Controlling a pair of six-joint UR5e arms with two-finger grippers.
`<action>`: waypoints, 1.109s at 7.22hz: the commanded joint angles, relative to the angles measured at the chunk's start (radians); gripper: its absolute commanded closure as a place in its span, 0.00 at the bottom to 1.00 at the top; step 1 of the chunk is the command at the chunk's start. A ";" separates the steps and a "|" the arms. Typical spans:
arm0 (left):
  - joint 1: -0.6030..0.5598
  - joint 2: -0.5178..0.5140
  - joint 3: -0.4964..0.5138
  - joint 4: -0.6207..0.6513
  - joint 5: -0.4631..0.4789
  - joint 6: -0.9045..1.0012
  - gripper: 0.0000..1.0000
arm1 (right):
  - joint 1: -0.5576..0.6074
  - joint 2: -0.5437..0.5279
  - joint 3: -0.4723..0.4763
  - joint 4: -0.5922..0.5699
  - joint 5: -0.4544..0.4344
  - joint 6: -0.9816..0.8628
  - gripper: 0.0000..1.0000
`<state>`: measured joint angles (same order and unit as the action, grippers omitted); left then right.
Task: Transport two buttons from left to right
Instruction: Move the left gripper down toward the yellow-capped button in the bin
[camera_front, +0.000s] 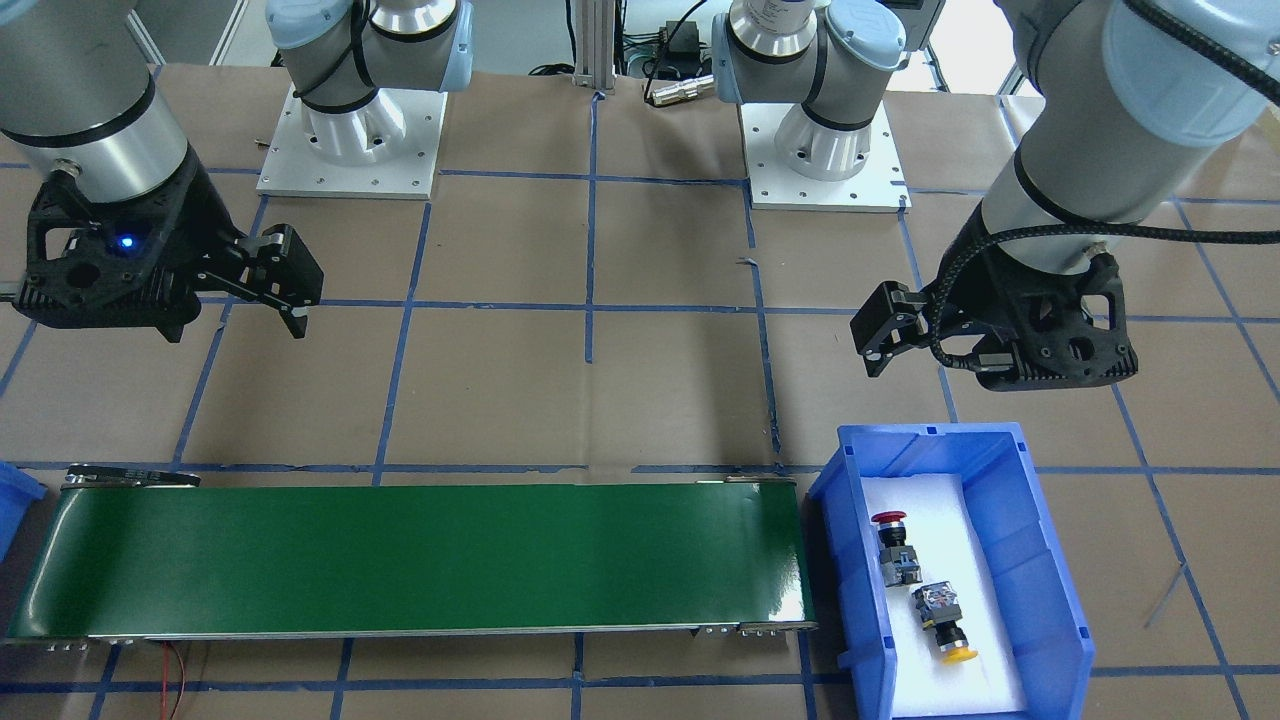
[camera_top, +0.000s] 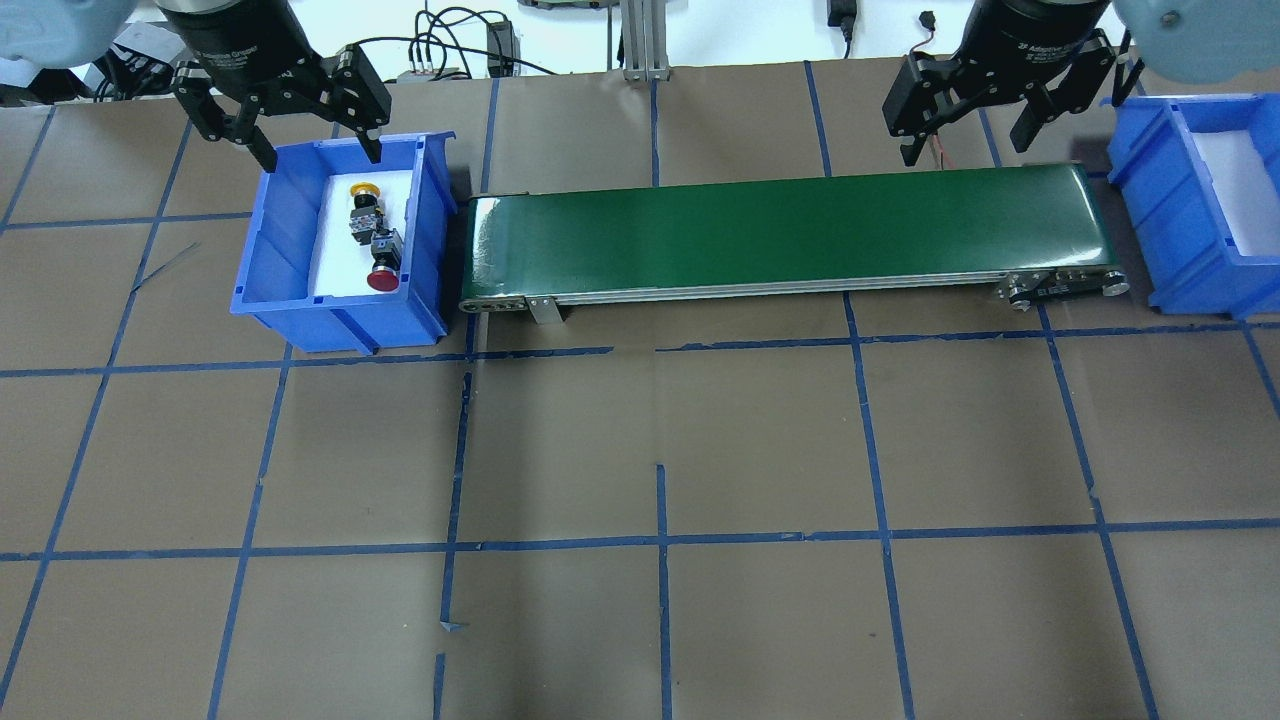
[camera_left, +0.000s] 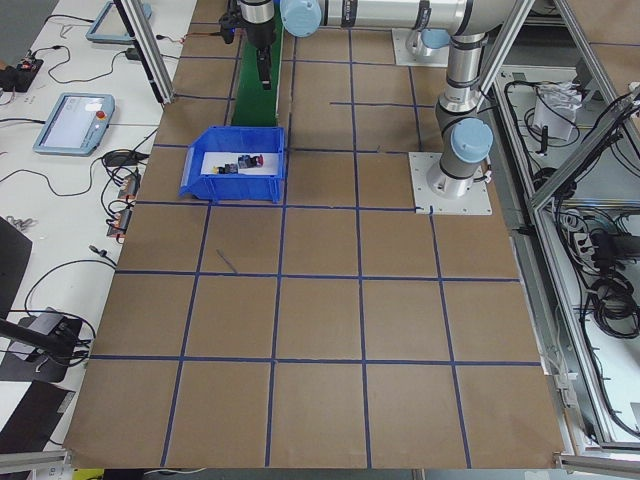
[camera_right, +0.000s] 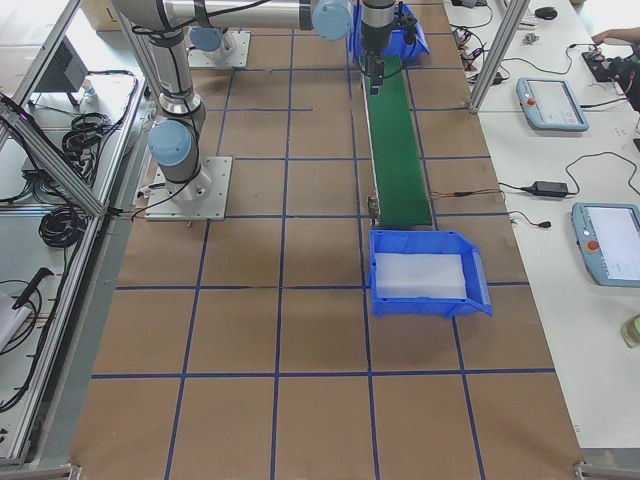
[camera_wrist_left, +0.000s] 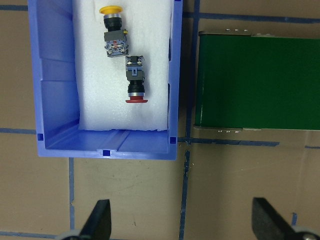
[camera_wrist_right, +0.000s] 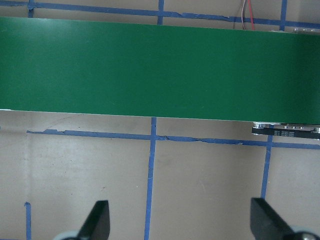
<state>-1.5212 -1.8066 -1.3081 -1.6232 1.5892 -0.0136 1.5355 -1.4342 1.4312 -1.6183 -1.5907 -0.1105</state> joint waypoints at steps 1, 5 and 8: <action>0.001 -0.014 0.001 0.003 -0.003 0.000 0.00 | 0.000 0.000 0.000 0.000 0.002 0.000 0.00; 0.073 -0.101 0.047 0.143 -0.023 0.033 0.00 | 0.000 0.000 0.000 0.000 0.002 0.000 0.00; 0.078 -0.250 0.047 0.310 -0.020 0.055 0.00 | 0.000 0.008 0.000 0.000 0.011 -0.011 0.00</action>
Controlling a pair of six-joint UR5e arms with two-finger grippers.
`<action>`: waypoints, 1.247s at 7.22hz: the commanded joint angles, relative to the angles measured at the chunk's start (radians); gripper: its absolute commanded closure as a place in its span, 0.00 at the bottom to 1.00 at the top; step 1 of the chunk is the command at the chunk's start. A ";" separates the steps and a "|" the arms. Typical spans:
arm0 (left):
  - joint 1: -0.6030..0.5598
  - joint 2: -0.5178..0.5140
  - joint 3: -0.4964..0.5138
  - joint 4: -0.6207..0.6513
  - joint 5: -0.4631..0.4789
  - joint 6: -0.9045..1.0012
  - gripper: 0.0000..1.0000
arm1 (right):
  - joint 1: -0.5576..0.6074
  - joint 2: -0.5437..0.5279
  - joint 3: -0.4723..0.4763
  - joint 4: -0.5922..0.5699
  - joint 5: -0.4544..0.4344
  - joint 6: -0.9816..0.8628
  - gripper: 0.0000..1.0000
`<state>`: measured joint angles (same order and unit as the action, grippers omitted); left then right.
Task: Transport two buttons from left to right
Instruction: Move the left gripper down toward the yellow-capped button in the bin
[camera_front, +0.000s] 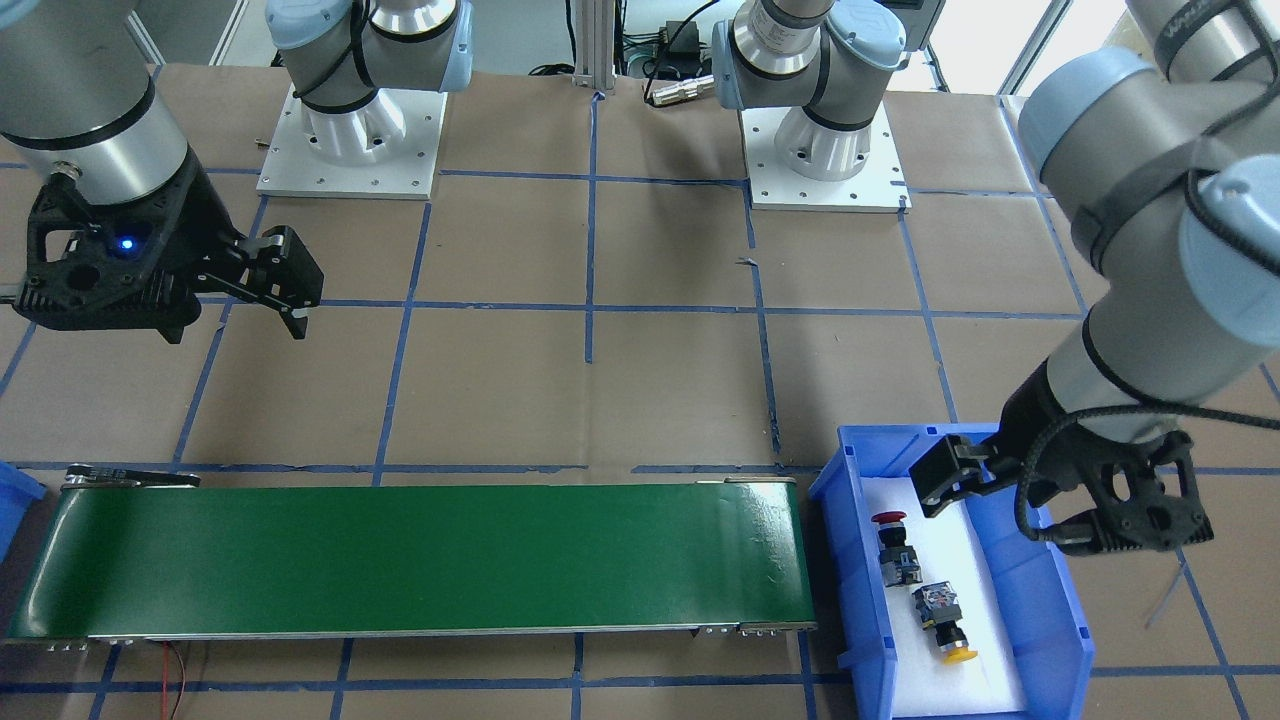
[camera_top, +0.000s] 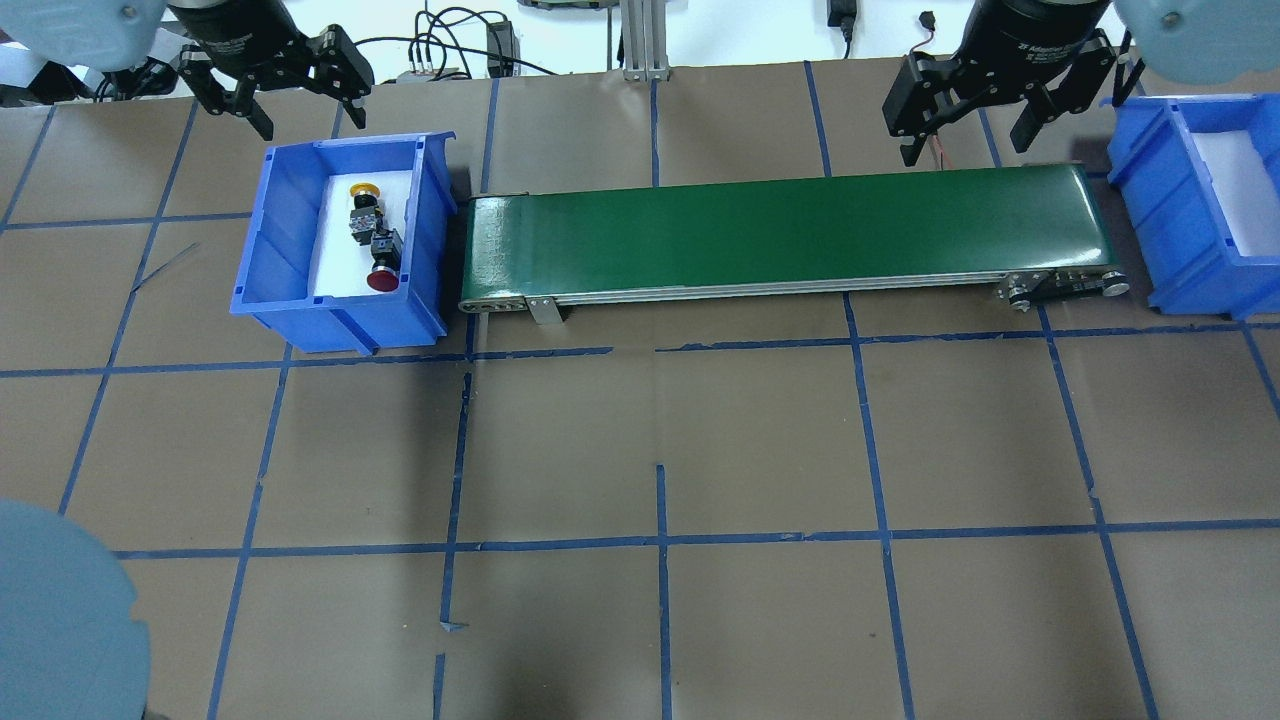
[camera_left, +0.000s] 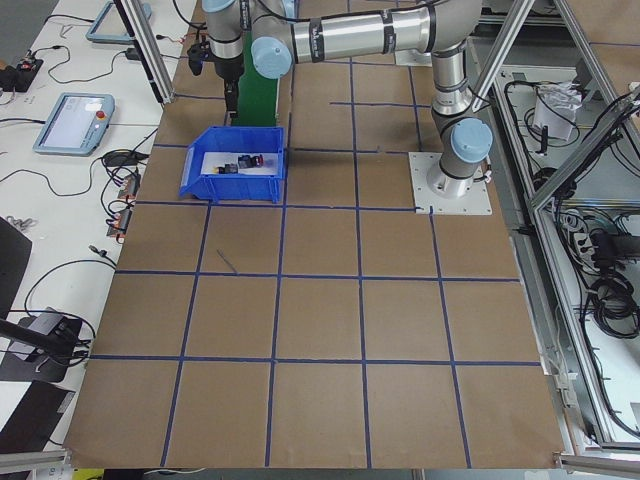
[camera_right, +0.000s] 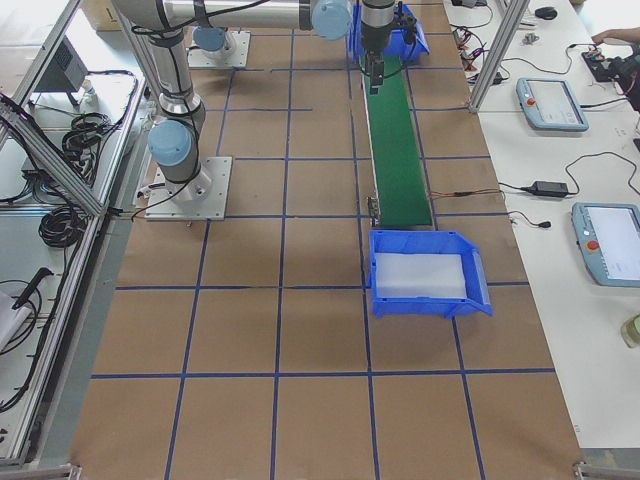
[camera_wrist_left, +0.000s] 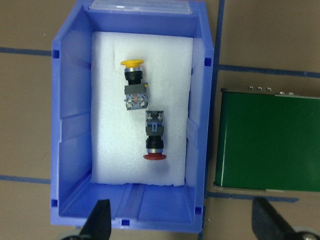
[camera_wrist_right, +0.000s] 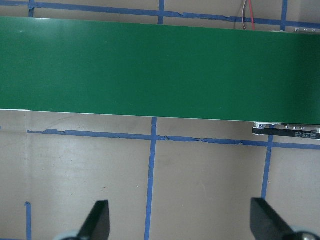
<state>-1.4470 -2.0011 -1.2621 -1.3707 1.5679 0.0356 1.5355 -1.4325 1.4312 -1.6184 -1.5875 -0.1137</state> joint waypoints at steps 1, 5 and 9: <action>0.008 -0.079 0.001 0.079 0.001 0.012 0.00 | 0.000 0.007 0.000 0.000 0.010 -0.008 0.00; 0.036 -0.137 -0.003 0.137 -0.002 0.156 0.00 | 0.000 0.006 0.002 -0.002 0.003 -0.008 0.00; 0.039 -0.224 -0.002 0.232 -0.023 0.156 0.00 | 0.000 0.001 0.002 0.000 0.001 -0.008 0.00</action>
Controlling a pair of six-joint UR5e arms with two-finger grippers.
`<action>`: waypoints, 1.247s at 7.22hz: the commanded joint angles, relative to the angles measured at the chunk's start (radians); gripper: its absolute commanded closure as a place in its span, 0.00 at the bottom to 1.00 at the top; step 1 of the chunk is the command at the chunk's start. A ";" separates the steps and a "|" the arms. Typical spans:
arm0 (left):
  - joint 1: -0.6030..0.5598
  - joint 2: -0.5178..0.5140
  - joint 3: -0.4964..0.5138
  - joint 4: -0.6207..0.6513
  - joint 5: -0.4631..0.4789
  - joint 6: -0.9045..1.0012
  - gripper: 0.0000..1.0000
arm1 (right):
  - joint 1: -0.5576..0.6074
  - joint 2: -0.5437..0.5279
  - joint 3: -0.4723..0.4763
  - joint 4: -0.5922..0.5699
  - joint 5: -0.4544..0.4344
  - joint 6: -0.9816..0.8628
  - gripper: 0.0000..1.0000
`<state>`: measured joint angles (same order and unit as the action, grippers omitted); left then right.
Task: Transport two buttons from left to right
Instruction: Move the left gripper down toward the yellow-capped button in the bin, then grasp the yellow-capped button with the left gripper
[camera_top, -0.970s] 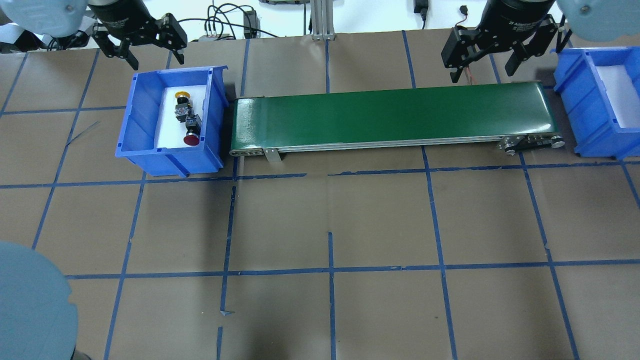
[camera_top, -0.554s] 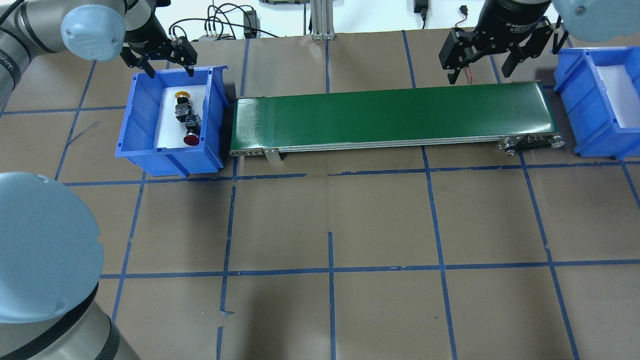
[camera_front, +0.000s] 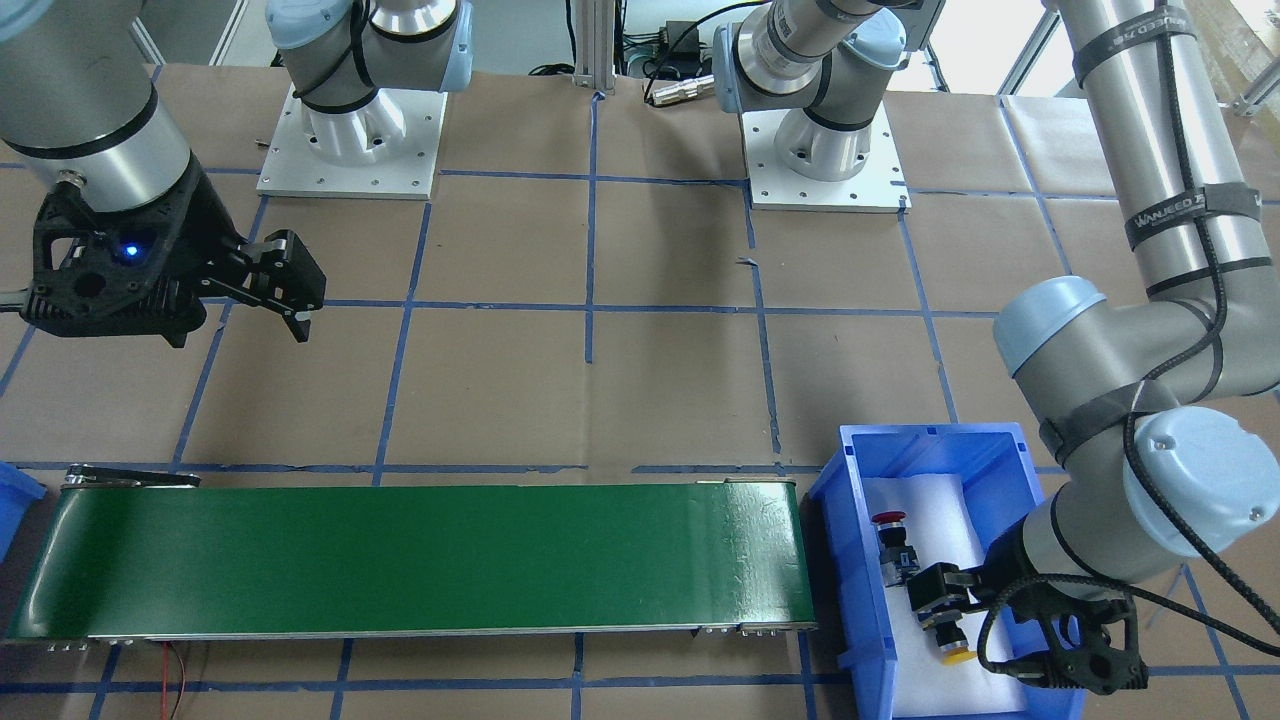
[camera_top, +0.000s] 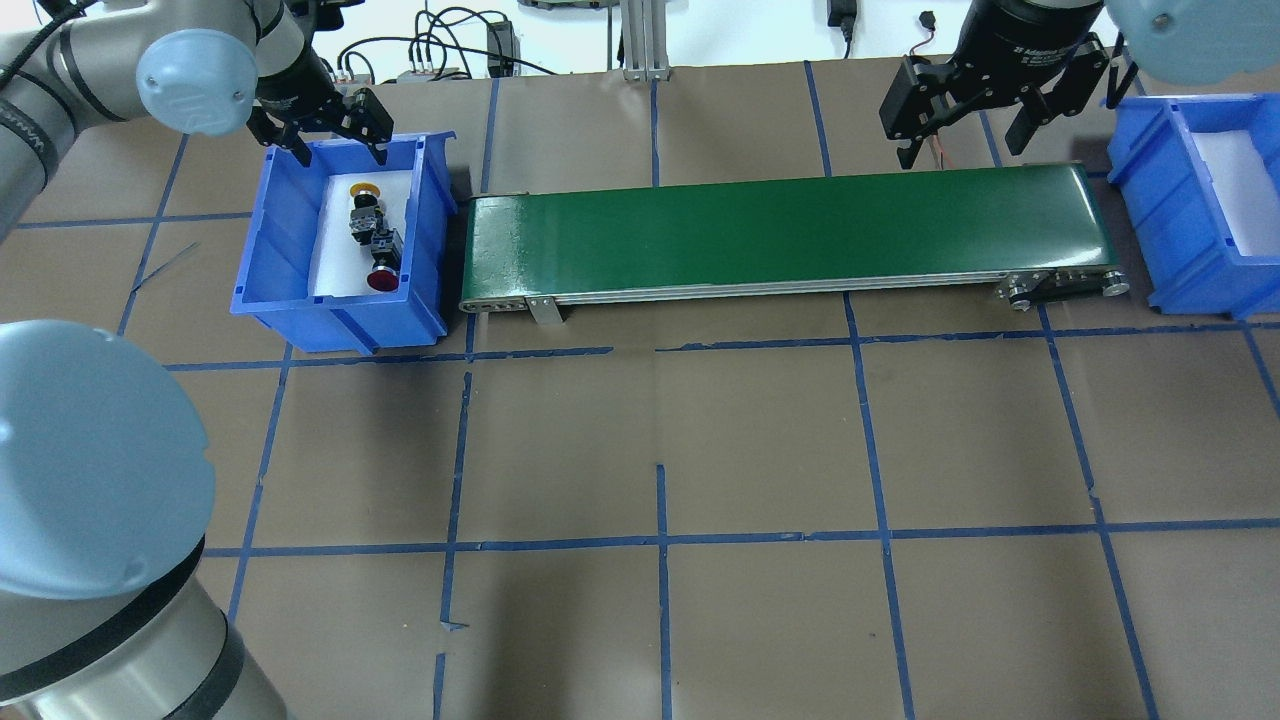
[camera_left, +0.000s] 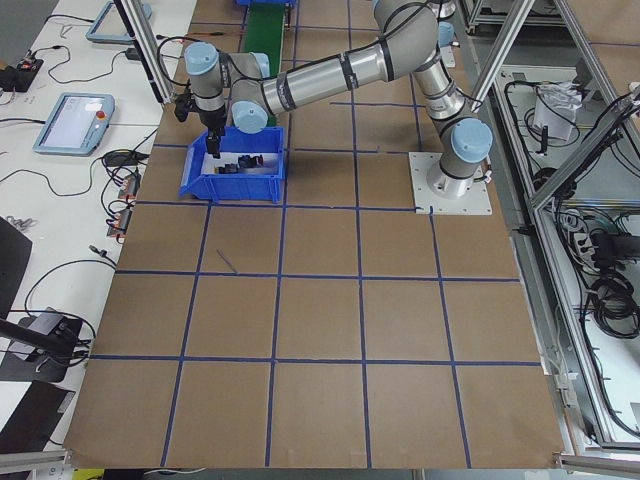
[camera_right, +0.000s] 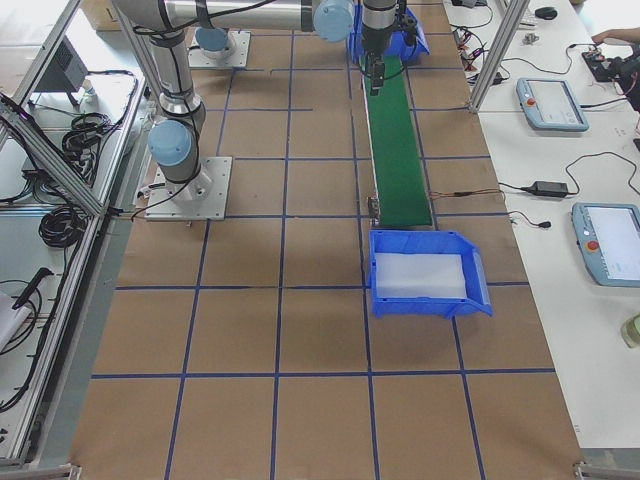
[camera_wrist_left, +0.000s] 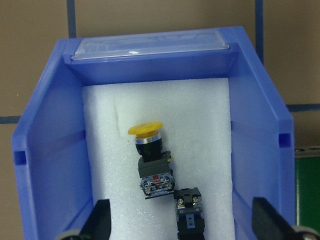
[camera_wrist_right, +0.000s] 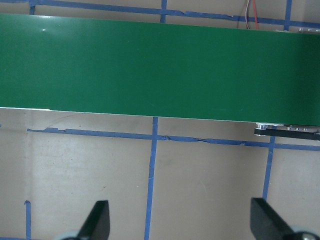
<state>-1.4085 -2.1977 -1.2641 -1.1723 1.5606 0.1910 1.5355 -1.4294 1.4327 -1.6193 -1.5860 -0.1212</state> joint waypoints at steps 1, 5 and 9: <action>0.000 -0.052 0.000 0.061 -0.023 0.001 0.00 | 0.000 -0.003 0.000 0.001 0.000 0.000 0.00; 0.005 -0.080 -0.021 0.074 -0.019 0.004 0.00 | 0.000 -0.003 0.000 0.001 -0.002 0.000 0.00; 0.022 -0.096 -0.021 0.074 -0.024 0.007 0.10 | 0.000 0.000 0.000 0.001 -0.002 0.000 0.00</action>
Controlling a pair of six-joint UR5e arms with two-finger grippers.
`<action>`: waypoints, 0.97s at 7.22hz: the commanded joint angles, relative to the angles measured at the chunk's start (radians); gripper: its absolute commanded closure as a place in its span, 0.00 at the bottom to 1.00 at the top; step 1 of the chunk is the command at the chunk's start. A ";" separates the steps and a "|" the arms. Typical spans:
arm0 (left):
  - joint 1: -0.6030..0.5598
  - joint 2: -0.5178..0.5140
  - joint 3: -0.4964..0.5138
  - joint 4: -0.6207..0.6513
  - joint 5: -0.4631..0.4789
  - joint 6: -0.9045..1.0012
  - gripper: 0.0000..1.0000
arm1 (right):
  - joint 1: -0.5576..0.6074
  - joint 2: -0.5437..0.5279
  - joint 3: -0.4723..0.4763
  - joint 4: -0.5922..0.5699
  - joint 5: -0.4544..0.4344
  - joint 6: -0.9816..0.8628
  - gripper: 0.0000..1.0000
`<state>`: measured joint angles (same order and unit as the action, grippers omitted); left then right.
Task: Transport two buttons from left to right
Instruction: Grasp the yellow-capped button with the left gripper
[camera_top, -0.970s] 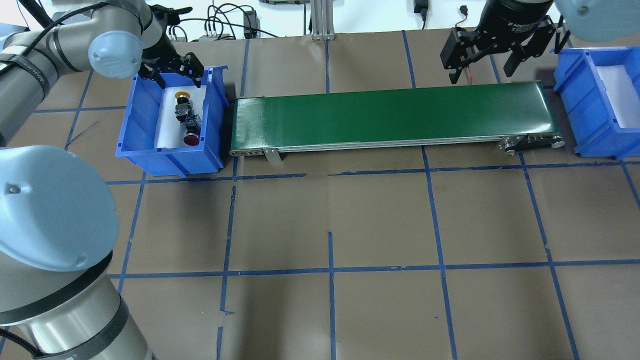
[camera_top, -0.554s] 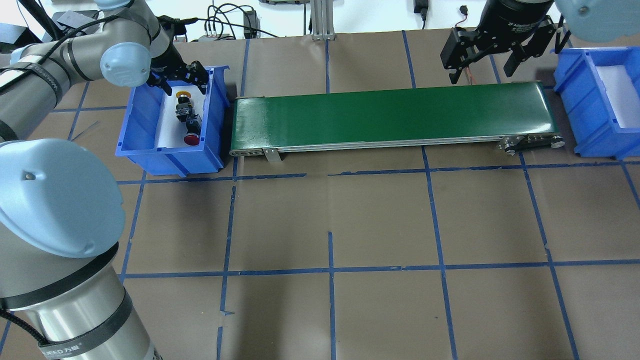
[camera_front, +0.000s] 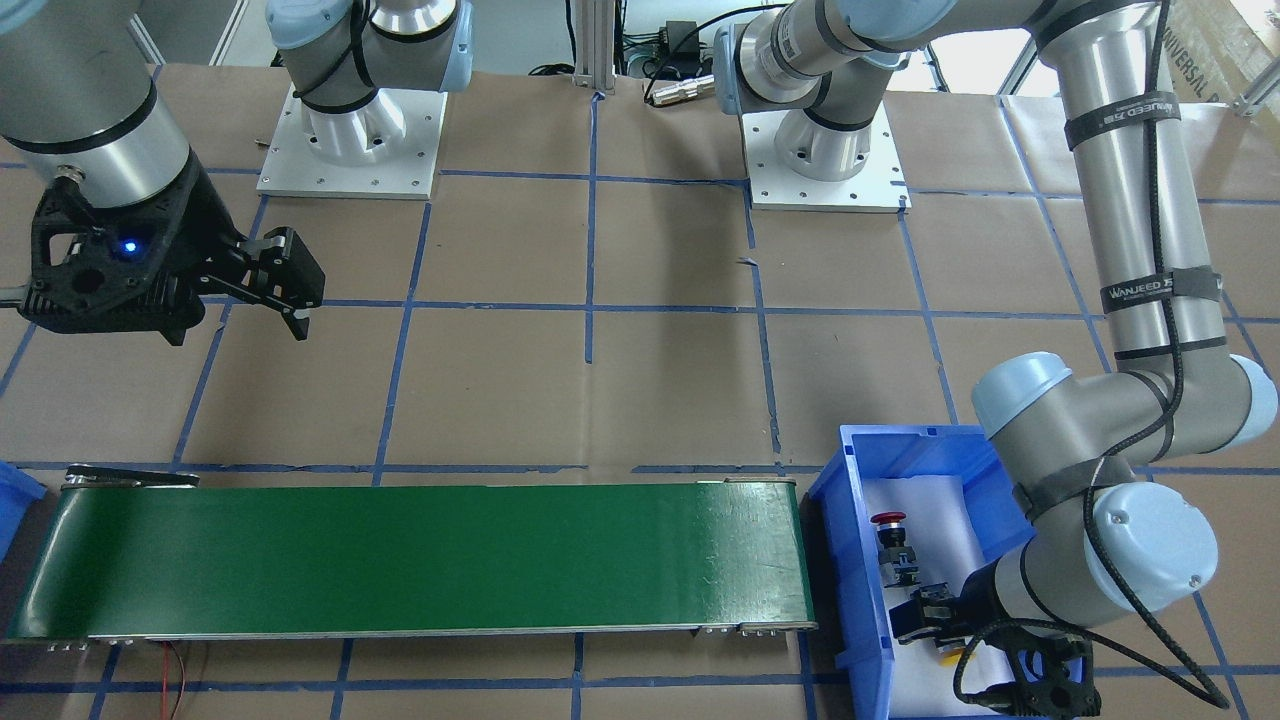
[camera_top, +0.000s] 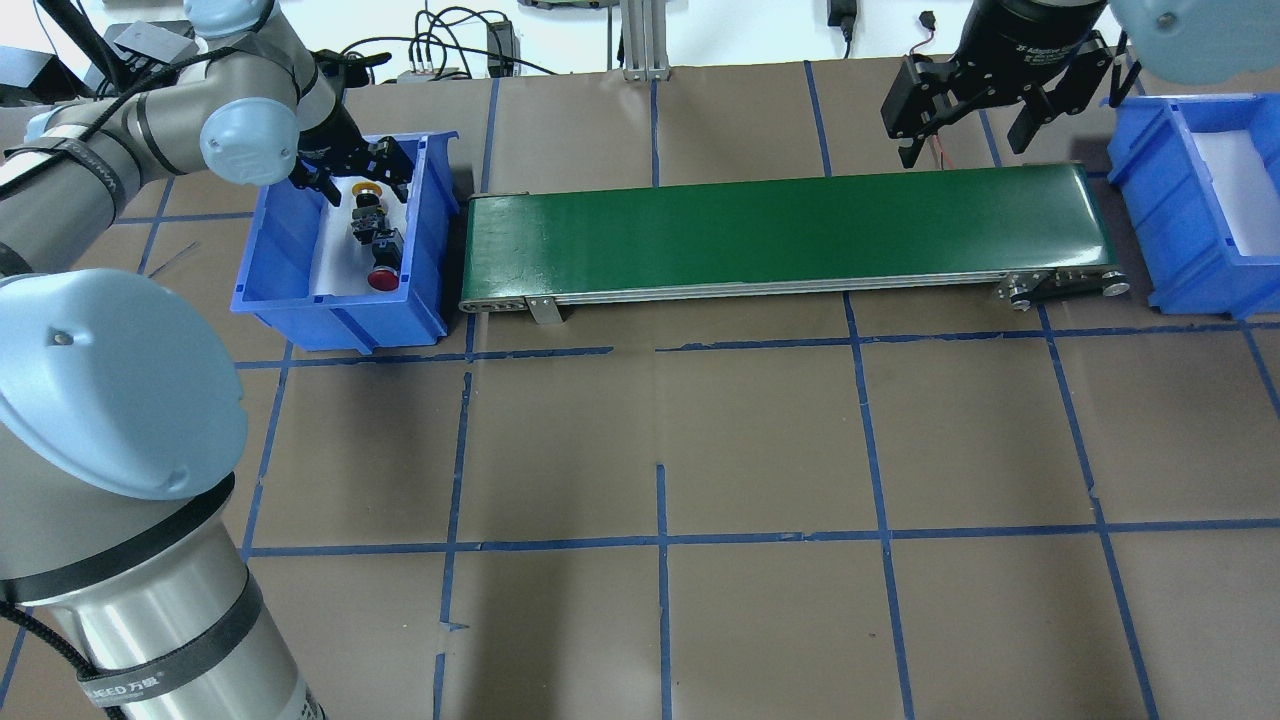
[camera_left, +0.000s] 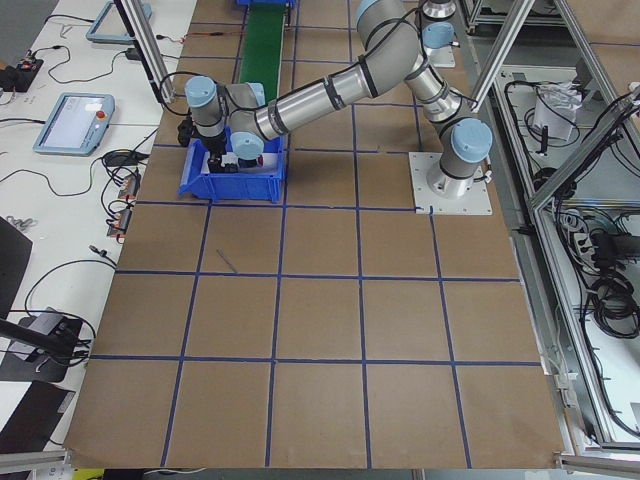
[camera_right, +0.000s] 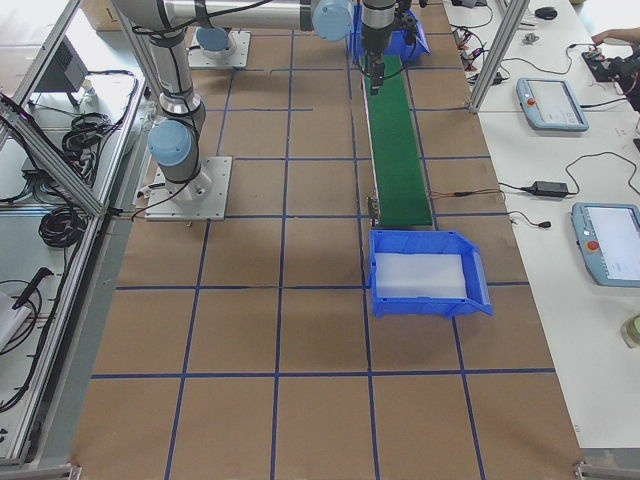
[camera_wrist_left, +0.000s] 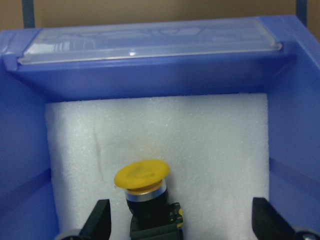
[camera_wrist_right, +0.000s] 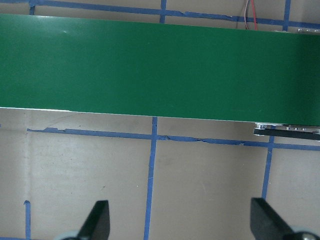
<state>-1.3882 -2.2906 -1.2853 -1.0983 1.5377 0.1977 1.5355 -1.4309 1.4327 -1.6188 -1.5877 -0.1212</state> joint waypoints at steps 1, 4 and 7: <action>0.000 -0.004 0.000 0.000 -0.001 0.000 0.34 | 0.000 0.001 0.000 0.000 0.000 0.000 0.00; 0.000 -0.016 -0.002 0.000 -0.002 0.000 0.92 | 0.000 0.001 0.000 0.000 -0.002 0.000 0.00; -0.002 0.057 0.023 -0.070 0.013 -0.006 0.93 | 0.000 0.001 0.000 0.000 -0.002 0.000 0.00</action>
<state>-1.3891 -2.2765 -1.2703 -1.1228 1.5445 0.1937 1.5355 -1.4297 1.4327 -1.6183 -1.5892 -0.1212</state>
